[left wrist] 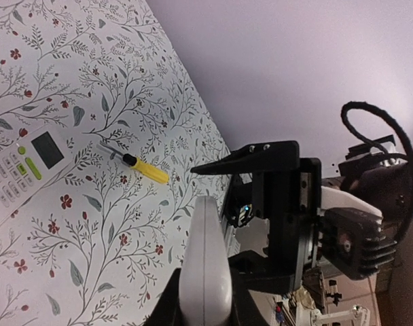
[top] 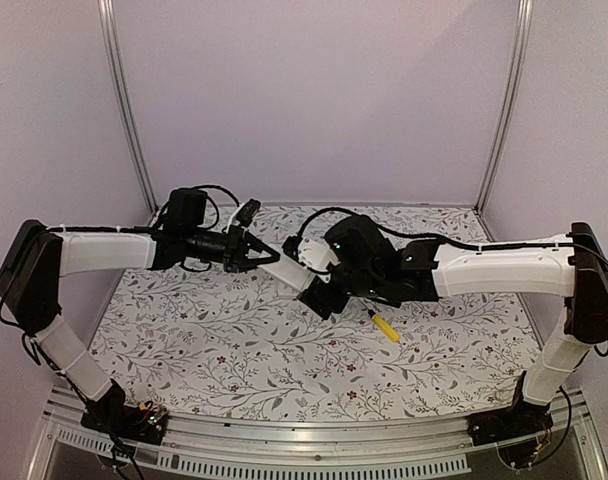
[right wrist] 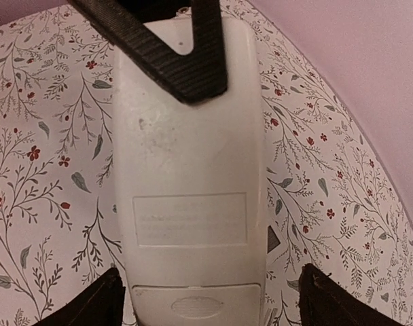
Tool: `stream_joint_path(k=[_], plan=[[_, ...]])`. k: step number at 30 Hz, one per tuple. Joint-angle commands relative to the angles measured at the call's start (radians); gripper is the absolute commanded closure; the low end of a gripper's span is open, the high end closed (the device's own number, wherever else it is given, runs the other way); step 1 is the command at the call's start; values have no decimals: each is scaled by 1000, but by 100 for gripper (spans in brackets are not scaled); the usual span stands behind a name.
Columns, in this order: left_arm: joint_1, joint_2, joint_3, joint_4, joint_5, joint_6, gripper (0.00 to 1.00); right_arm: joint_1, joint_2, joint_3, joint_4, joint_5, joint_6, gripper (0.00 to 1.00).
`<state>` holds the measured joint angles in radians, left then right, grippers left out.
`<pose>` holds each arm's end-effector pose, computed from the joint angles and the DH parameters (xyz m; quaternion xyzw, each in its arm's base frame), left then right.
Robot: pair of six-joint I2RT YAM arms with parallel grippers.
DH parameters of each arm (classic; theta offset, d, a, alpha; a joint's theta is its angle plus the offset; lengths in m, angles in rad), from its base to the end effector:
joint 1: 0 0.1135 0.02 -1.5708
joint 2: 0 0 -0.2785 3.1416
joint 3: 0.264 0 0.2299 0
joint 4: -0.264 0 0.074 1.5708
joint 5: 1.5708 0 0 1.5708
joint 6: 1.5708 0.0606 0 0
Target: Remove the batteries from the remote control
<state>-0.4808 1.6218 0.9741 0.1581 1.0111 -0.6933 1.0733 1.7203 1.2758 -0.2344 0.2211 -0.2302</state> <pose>0.2787 -0.2033 0.2556 0.1683 0.7723 -0.5951 0.1449 0.1984 0.3375 0.2640 -0.5061 0.7418 0.0846 0.4319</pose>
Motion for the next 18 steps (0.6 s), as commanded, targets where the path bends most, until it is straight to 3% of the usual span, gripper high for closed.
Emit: stream_joint_path(k=[1, 4, 14, 18], plan=[[-13, -8, -21, 73, 34, -4, 100, 2, -75, -42, 98, 17, 36, 8], [-10, -15, -23, 80, 38, -5, 100, 2, -103, -71, 128, 4, 57, 1], [50, -56, -32, 105, 39, 0, 100, -17, -240, -197, 322, -21, 167, 1], [91, -100, -34, 110, 23, 21, 100, -69, -320, -294, 470, -76, 335, 1]])
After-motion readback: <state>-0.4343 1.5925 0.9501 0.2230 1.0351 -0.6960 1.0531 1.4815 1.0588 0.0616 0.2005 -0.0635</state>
